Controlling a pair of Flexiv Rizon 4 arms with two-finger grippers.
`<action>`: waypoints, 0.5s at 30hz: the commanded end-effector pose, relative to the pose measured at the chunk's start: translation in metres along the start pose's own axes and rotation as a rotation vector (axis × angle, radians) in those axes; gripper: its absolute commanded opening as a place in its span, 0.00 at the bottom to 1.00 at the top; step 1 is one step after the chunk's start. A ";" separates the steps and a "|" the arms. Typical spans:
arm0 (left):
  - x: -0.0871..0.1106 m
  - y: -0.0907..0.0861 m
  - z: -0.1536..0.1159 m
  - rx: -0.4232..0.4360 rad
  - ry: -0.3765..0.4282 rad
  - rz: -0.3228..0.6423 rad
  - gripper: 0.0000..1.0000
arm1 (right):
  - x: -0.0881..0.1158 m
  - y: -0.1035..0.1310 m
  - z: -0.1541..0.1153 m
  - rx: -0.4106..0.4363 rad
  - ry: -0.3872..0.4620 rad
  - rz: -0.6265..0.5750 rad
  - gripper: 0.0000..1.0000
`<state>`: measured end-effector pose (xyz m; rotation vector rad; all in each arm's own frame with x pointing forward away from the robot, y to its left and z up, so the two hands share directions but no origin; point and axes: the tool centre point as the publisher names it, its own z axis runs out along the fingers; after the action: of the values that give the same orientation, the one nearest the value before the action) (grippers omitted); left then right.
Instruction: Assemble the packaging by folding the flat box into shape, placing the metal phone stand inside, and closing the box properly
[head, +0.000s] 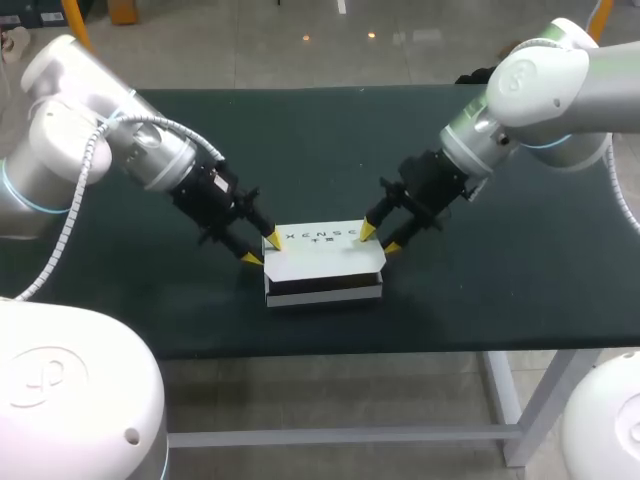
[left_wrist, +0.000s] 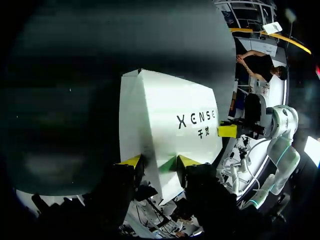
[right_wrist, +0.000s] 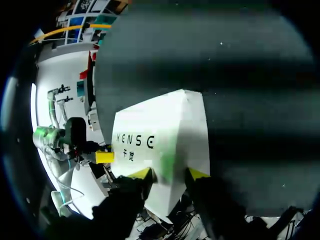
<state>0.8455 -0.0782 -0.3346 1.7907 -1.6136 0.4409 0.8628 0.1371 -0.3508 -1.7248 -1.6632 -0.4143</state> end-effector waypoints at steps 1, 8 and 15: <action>0.003 -0.004 0.002 -0.018 0.001 -0.005 0.45 | 0.003 0.005 0.001 0.019 0.004 0.002 0.48; 0.001 -0.006 0.000 -0.037 0.008 -0.015 0.45 | 0.006 0.006 0.001 0.027 0.004 0.009 0.48; 0.002 -0.008 -0.002 -0.068 0.013 -0.024 0.44 | 0.009 0.006 -0.002 0.031 0.006 0.015 0.48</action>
<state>0.8477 -0.0759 -0.3339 1.7631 -1.5775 0.4025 0.8682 0.1396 -0.3478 -1.7159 -1.6438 -0.3940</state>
